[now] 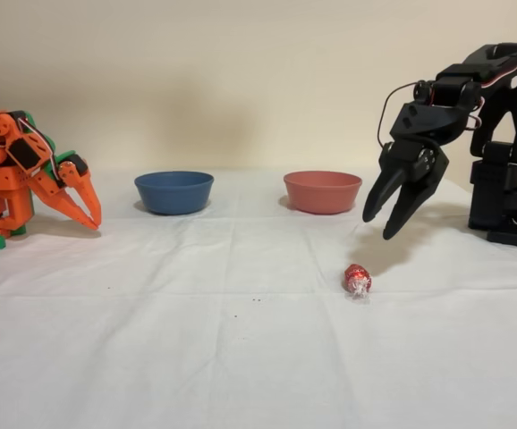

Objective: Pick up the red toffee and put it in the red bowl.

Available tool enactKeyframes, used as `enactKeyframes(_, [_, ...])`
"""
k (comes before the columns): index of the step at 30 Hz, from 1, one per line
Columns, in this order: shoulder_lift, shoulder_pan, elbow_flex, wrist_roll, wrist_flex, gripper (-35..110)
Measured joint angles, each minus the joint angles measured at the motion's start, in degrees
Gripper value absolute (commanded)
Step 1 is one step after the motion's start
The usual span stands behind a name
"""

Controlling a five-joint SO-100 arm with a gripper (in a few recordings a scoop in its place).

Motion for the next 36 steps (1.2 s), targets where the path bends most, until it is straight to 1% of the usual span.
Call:
enactKeyframes(17, [-8.61, 0.88, 2.55, 0.44, -10.55, 28])
enactKeyframes(36, [-11.51, 3.96, 6.15, -0.53, -17.31, 27])
